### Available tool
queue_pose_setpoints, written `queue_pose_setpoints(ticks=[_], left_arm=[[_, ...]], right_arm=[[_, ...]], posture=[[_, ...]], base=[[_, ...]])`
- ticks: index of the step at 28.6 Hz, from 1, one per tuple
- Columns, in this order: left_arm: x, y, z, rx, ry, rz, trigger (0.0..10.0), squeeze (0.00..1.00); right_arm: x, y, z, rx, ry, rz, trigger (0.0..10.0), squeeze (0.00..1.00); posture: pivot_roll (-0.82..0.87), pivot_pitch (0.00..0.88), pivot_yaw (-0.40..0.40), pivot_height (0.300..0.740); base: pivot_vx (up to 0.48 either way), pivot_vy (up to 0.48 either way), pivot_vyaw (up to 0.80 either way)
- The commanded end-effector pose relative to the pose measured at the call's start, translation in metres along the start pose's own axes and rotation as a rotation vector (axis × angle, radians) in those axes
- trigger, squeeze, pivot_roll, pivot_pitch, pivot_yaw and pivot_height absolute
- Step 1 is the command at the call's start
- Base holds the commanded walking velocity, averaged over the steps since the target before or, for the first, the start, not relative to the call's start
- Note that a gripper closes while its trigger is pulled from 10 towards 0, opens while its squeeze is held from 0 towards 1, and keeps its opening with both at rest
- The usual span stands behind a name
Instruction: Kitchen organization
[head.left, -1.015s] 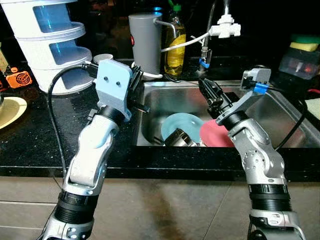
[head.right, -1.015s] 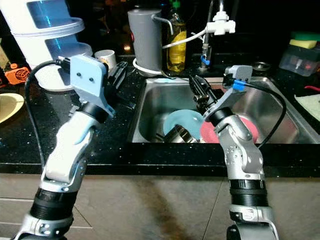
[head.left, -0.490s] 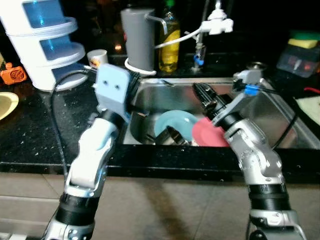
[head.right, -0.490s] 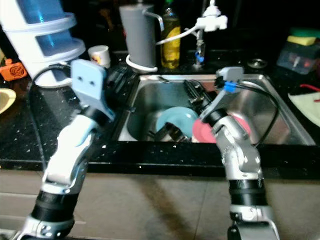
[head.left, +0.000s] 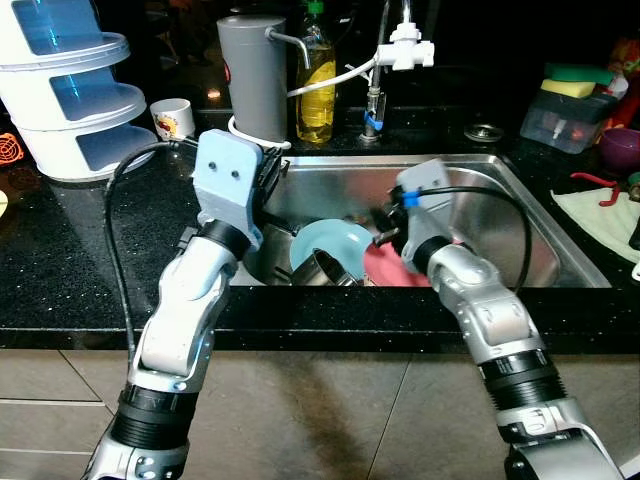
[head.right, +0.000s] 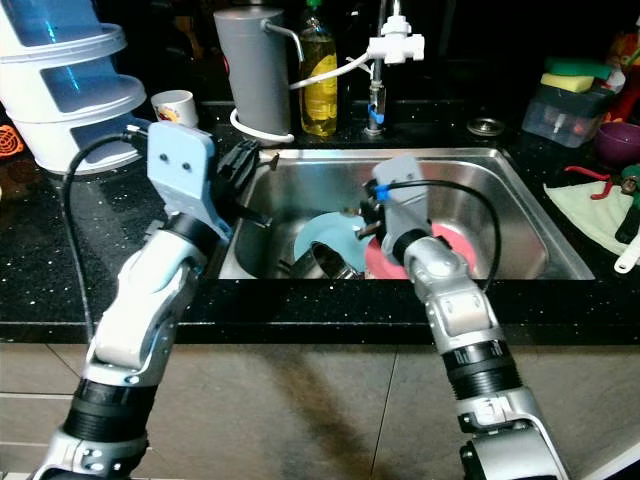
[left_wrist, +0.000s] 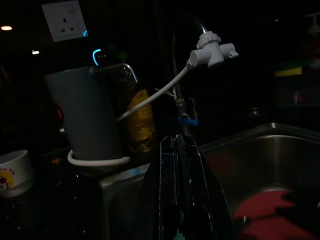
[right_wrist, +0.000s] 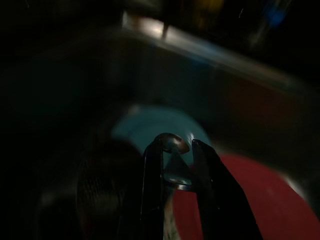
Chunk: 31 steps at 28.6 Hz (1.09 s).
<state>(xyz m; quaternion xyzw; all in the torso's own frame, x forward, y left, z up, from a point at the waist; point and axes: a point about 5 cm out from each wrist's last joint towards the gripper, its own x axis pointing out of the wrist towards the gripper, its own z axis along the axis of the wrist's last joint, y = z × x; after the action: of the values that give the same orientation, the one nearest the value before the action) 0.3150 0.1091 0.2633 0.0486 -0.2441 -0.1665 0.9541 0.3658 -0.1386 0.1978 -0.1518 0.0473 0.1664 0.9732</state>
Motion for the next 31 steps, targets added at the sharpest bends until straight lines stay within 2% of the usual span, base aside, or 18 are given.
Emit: queue_pose_setpoints(ticks=[1,5,9,10,11,12,13,16,18,19,20,21,22,25,26,28,30,31], left_arm=[[-0.003,-0.001,-0.008,-0.018,0.037,-0.002,10.0,0.00],[-0.003,-0.002,-0.009,-0.019,0.038,-0.003,10.0,0.00],[-0.004,-0.003,-0.010,-0.019,0.042,-0.011,10.0,0.00],[-0.004,-0.003,-0.010,-0.019,0.042,-0.011,10.0,0.00],[-0.004,-0.003,-0.010,-0.019,0.042,-0.011,10.0,0.00],[-0.004,-0.004,-0.010,-0.019,0.043,-0.013,10.0,0.00],[-0.004,-0.004,-0.010,-0.019,0.043,-0.015,10.0,0.00],[-0.004,-0.005,-0.010,-0.019,0.043,-0.017,10.0,0.00],[-0.004,-0.005,-0.011,-0.020,0.044,-0.019,10.0,0.00],[-0.004,-0.005,-0.011,-0.020,0.045,-0.020,10.0,0.00],[-0.004,-0.006,-0.012,-0.028,0.049,-0.031,10.0,0.00],[-0.004,-0.006,-0.012,-0.028,0.049,-0.031,10.0,0.00],[-0.004,-0.010,-0.015,-0.052,0.056,-0.070,10.0,0.00],[-0.005,-0.016,-0.018,-0.087,0.061,-0.133,10.0,0.00],[-0.006,-0.018,-0.021,-0.100,0.066,-0.161,10.0,0.00],[-0.008,-0.020,-0.026,-0.094,0.074,-0.218,10.0,0.00],[-0.009,-0.019,-0.029,-0.139,0.069,-0.236,10.0,0.00],[-0.009,-0.019,-0.029,-0.139,0.069,-0.236,10.0,0.00]], right_arm=[[0.003,0.003,-0.008,-0.070,0.088,-0.020,10.0,0.00],[0.004,0.004,-0.012,-0.079,0.123,-0.033,10.0,0.00],[0.006,0.011,-0.024,-0.144,0.189,-0.019,10.0,0.00],[0.006,0.012,-0.024,-0.151,0.193,-0.010,10.0,0.06],[0.006,0.012,-0.024,-0.151,0.193,-0.010,10.0,0.06],[0.006,0.013,-0.025,-0.155,0.200,0.002,10.0,0.76],[0.006,0.013,-0.025,-0.148,0.202,-0.003,10.0,1.00],[0.007,0.014,-0.017,-0.051,0.139,-0.017,10.0,1.00],[0.007,0.012,-0.004,0.069,0.045,-0.029,10.0,0.99],[0.006,0.010,0.000,0.122,0.009,-0.031,10.0,0.78],[0.004,0.004,0.002,0.157,-0.034,-0.043,10.0,0.00],[0.004,0.004,0.002,0.157,-0.034,-0.043,10.0,0.00],[-0.001,-0.001,0.008,0.248,-0.130,-0.034,10.0,0.00],[-0.010,-0.005,0.019,0.423,-0.277,0.022,10.0,0.00],[-0.015,-0.006,0.024,0.515,-0.349,0.055,10.0,0.00],[-0.027,-0.011,0.033,0.662,-0.489,0.115,10.0,0.00],[-0.039,-0.015,0.039,0.745,-0.593,0.168,10.0,0.00],[-0.039,-0.015,0.039,0.745,-0.593,0.168,10.0,0.00]], posture=[[-0.02,0.000,-0.009,0.740],[-0.02,0.000,-0.009,0.740],[-0.01,0.000,-0.009,0.740],[-0.02,0.000,-0.005,0.740],[-0.02,0.000,-0.005,0.740],[-0.02,0.000,-0.003,0.740],[-0.02,0.000,-0.004,0.740],[-0.02,0.000,-0.004,0.740],[-0.02,0.000,-0.004,0.740],[-0.02,0.000,-0.002,0.740],[-0.02,0.000,0.000,0.740],[-0.02,0.000,0.000,0.740],[-0.03,0.000,0.001,0.740],[-0.03,0.000,0.003,0.740],[-0.03,0.000,0.004,0.740],[-0.03,0.000,0.005,0.740],[-0.03,0.000,0.006,0.740],[-0.03,0.000,0.006,0.740]], base=[[0.000,0.000,0.00],[0.000,0.000,0.00],[0.000,0.000,0.00],[0.000,0.000,0.00],[0.000,0.000,0.00],[0.000,0.000,0.00],[0.000,0.000,0.00],[0.000,0.000,0.00],[0.000,0.000,0.00],[0.000,0.000,0.00],[0.000,0.000,0.00],[0.000,0.000,0.00],[0.000,0.000,0.00],[0.000,0.000,0.00],[0.000,0.000,0.00],[0.000,0.000,0.00],[0.000,0.000,0.00],[0.000,0.000,0.00]])
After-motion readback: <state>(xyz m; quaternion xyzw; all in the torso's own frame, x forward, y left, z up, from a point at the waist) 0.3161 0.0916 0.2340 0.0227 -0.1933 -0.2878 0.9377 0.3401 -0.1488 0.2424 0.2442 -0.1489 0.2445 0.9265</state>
